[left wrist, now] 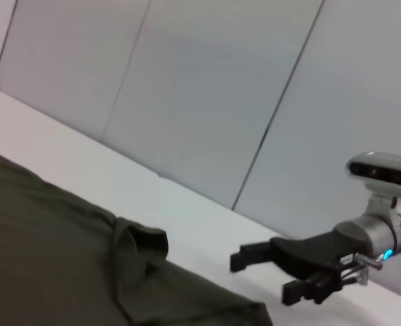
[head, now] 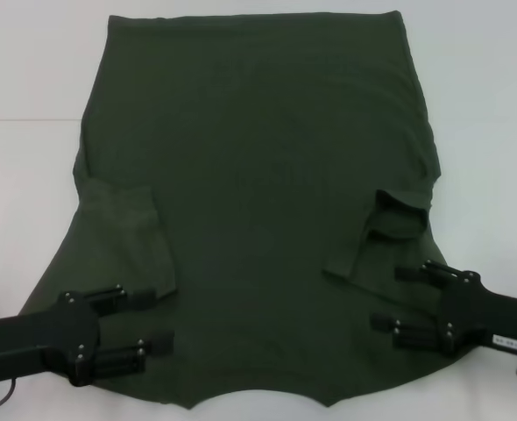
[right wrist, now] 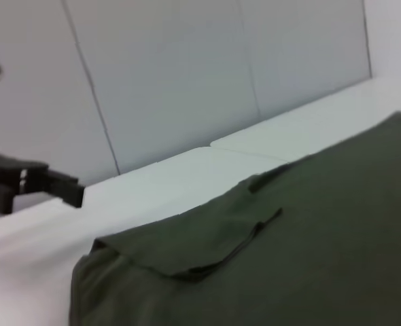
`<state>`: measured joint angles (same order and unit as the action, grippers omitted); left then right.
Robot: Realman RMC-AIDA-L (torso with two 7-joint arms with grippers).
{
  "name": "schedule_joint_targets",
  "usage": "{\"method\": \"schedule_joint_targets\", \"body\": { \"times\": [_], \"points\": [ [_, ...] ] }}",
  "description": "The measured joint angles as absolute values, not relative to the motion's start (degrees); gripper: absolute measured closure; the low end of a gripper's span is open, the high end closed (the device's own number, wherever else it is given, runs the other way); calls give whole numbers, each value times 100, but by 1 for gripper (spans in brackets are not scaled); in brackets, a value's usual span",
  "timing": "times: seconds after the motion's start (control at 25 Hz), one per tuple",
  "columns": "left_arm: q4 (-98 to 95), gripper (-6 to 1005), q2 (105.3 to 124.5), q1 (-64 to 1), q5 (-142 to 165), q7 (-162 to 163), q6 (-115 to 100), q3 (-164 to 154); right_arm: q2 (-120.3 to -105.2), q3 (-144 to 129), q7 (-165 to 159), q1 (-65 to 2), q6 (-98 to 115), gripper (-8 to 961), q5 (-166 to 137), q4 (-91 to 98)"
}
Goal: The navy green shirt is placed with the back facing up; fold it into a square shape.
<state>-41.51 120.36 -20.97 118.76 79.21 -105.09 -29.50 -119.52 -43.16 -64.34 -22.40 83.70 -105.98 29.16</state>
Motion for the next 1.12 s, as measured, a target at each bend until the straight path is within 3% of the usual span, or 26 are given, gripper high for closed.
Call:
{"method": "schedule_joint_targets", "body": {
  "times": [0.52, 0.76, 0.96, 1.12],
  "points": [
    [-4556, 241, 12036, -1988, 12012, 8489, -10244, -2923, -11878, -4172, -5429, -1804, 8769, 8, -10617, 3060],
    [-5032, 248, 11768, -2057, 12213, 11299, -10323, -2991, -11814, -4125, -5423, -1702, 8966, 9, -10618, 3157],
    [-5117, 252, 11412, -2139, 12603, 13272, -10127, -2959, -11835, -4123, -5421, -1682, 9000, 10, -10617, 3239],
    [-5405, 255, 11277, -2236, 13237, 14230, -9787, -2979, -11854, -4151, -5419, -1696, 9009, 11, -10618, 3246]
  ]
}}
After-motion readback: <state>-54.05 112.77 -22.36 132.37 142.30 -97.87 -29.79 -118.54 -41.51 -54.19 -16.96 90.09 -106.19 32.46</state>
